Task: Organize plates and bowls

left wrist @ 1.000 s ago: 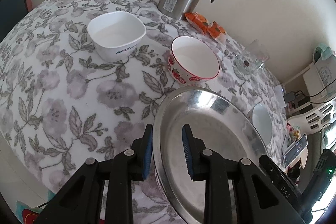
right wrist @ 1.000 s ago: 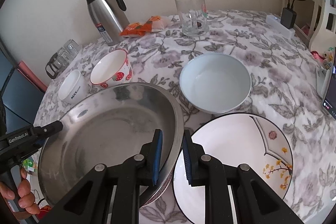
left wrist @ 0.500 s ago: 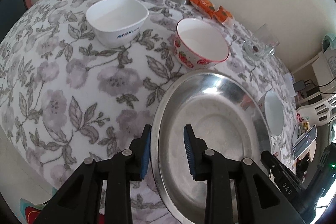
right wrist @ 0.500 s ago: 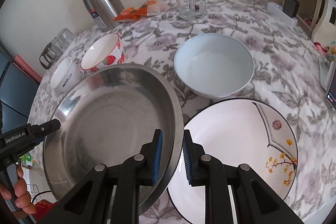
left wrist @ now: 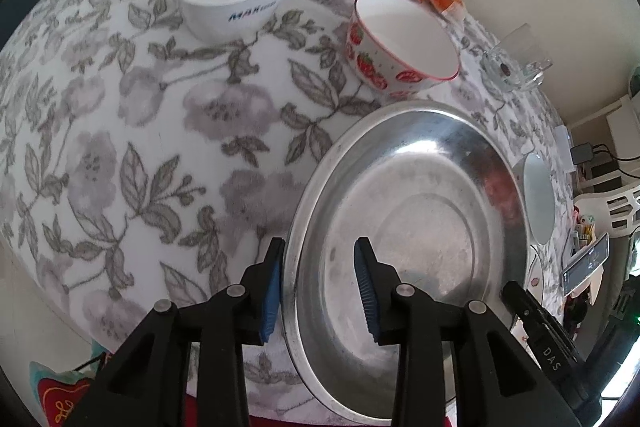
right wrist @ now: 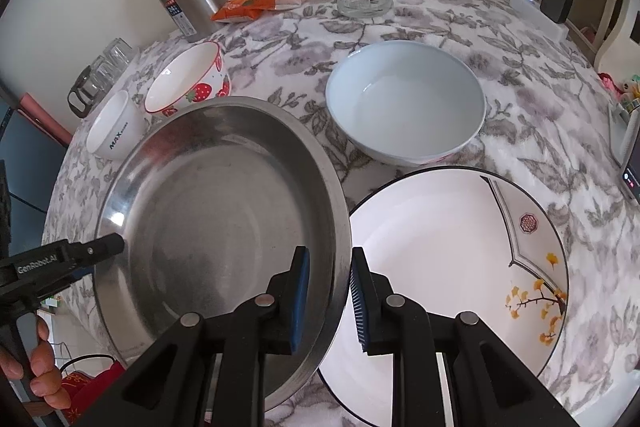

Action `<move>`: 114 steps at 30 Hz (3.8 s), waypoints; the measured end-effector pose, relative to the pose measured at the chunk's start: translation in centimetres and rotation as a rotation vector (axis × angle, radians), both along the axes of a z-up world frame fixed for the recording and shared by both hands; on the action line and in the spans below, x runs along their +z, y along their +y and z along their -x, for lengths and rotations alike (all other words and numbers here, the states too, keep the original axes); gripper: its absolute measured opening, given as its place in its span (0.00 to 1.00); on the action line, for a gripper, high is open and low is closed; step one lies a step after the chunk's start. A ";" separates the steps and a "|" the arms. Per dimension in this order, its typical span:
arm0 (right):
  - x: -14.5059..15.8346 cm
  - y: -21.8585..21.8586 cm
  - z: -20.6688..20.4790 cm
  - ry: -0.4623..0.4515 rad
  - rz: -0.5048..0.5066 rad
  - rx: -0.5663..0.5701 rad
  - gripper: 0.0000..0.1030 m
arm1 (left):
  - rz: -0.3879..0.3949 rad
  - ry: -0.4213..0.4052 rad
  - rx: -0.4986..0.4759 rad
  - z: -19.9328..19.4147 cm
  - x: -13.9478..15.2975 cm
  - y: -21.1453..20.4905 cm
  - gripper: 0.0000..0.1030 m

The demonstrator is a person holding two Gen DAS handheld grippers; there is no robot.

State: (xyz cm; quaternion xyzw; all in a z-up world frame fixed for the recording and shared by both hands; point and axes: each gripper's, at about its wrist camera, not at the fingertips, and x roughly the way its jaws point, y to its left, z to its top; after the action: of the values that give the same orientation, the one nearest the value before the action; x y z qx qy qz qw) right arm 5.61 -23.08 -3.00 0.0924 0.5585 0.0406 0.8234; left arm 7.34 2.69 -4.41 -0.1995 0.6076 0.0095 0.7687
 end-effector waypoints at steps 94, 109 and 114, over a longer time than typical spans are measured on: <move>2.3 -12.6 5.6 -0.080 -0.017 -0.564 1.00 | -0.100 -0.394 -0.310 1.1 7.5 -8.8 0.93; 0.0 -16.0 7.4 0.002 -0.088 -0.690 1.00 | -0.098 -0.291 -0.536 -0.6 7.6 -15.9 0.93; -0.3 -16.2 7.2 0.019 -0.080 -0.684 1.00 | -0.089 -0.260 -0.618 -1.6 7.1 -19.4 0.93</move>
State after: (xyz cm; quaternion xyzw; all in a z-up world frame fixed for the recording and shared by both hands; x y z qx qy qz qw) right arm -1.60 -39.33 -3.34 0.3069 0.5007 -0.2166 0.7799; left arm 8.91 -16.75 2.70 0.0284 0.5350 -0.2229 0.8144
